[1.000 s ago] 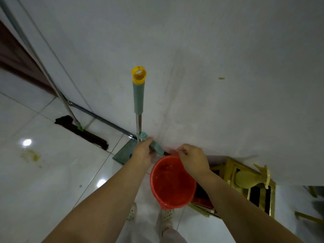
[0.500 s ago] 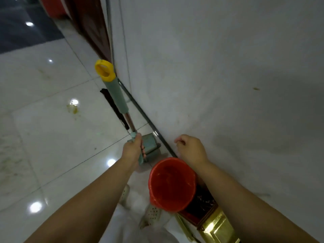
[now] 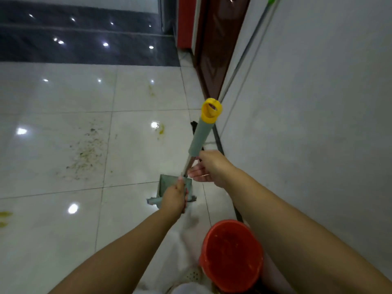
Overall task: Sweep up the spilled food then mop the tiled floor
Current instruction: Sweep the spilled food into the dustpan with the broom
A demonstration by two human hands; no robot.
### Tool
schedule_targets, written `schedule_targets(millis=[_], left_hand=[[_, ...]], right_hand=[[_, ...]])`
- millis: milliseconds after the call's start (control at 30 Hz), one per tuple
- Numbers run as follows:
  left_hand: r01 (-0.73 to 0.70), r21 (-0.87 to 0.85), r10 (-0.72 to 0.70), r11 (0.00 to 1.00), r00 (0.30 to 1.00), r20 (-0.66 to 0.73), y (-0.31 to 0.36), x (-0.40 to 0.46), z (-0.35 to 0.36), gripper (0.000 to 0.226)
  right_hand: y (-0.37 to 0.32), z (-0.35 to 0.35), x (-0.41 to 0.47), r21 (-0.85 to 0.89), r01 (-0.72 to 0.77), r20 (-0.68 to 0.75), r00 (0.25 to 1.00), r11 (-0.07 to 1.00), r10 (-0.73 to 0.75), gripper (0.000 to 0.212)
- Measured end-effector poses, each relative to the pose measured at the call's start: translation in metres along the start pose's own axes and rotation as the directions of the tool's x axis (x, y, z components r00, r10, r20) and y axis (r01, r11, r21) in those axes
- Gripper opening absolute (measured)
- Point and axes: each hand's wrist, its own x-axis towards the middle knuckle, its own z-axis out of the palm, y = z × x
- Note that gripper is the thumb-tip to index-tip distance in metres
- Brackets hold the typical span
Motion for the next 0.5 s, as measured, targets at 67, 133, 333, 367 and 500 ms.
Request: schedule_targets(millis=[67,133,333,367,500], left_hand=[[-0.052,0.024,0.052,0.998,0.998,-0.026,0.001,-0.002,-0.022,0.047],[-0.037,0.019,0.038,0.999,0.996,-0.084,0.007,-0.007,-0.044,0.049],[-0.066,-0.011,0.064,0.998,0.99,-0.125,0.01,-0.005,-0.11,0.048],[-0.072,-0.02,0.069,0.997,0.99,-0.121,0.01,-0.006,-0.121,0.046],[-0.074,-0.11,0.063,0.991,0.993,-0.097,0.015,-0.011,-0.159,0.044]], right_hand=[[-0.014,0.023,-0.002,-0.073,-0.044,0.065,0.997,0.996,0.048,0.036],[-0.024,0.042,-0.006,-0.133,-0.092,0.152,0.982,0.987,0.112,0.044],[-0.043,0.089,-0.017,-0.156,-0.198,0.419,0.874,0.968,0.246,0.037],[-0.043,0.097,-0.019,-0.154,-0.203,0.429,0.868,0.967,0.251,0.034],[-0.045,0.133,-0.023,-0.118,-0.22,0.438,0.864,0.968,0.249,0.029]])
